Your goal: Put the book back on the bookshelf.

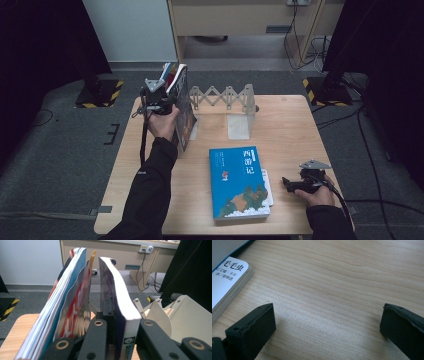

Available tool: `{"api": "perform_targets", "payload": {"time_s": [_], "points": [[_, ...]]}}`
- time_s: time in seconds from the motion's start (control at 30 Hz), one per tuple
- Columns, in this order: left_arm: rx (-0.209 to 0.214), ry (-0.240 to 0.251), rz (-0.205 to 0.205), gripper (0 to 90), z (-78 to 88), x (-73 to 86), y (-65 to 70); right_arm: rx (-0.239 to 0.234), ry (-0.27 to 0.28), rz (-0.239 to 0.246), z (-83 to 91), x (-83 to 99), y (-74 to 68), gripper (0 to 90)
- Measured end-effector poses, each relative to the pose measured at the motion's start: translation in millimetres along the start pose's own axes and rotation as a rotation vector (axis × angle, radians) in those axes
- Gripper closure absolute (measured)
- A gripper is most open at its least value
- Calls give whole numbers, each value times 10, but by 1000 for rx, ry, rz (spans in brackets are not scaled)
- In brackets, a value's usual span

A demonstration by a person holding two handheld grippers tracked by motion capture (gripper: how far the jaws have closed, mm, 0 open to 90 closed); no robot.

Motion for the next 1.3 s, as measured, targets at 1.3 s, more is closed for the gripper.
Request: {"api": "perform_targets", "payload": {"time_s": [1.3], "points": [[57, -78, -42, 785, 339, 266, -92, 0, 0, 0, 0, 0, 0, 4]]}}
Point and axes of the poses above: each handheld gripper's, and its own axes: z roughly backward along the jaws, x roughly out of its underside, y roughly to its right, the point moved 1 cm from there along -z, roughly forward along the jaws, and after that the axes turned 4 degrees about -x, right-handed, at the moved point
